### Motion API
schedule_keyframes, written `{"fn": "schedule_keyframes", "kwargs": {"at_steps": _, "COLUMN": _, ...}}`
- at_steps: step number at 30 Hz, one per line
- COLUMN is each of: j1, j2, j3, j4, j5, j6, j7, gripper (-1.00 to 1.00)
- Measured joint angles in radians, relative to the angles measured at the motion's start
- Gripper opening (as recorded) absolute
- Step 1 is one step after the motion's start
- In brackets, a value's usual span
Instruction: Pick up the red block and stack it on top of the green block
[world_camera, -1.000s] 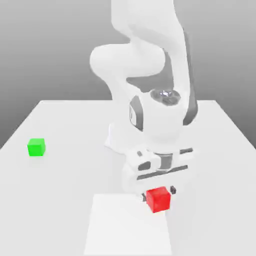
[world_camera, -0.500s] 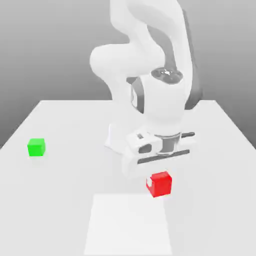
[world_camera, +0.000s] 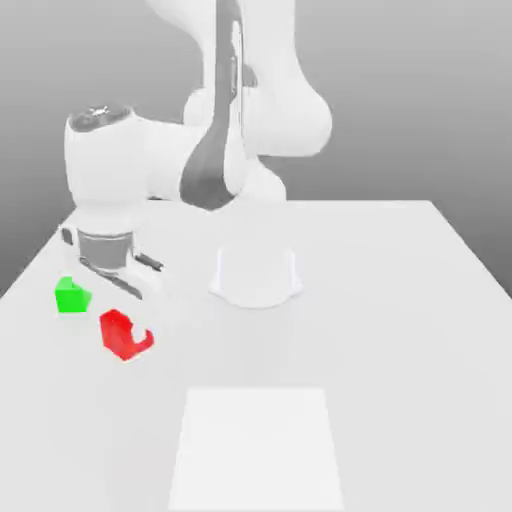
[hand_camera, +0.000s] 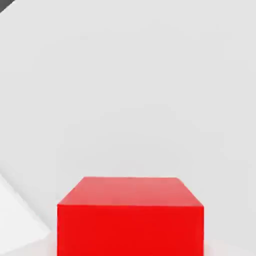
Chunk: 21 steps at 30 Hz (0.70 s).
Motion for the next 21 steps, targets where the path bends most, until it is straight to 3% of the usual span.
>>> {"fn": "schedule_keyframes", "kwargs": {"at_steps": 13, "j1": -0.479, "j2": -0.078, "j3": -0.239, "j4": -0.002, "j5": -0.110, "j6": -0.065, "j7": 0.374, "gripper": -1.00}}
{"fn": "schedule_keyframes", "kwargs": {"at_steps": 21, "j1": -0.382, "j2": 0.054, "j3": -0.318, "j4": 0.003, "j5": 0.177, "j6": 0.027, "j7": 0.197, "gripper": -1.00}}
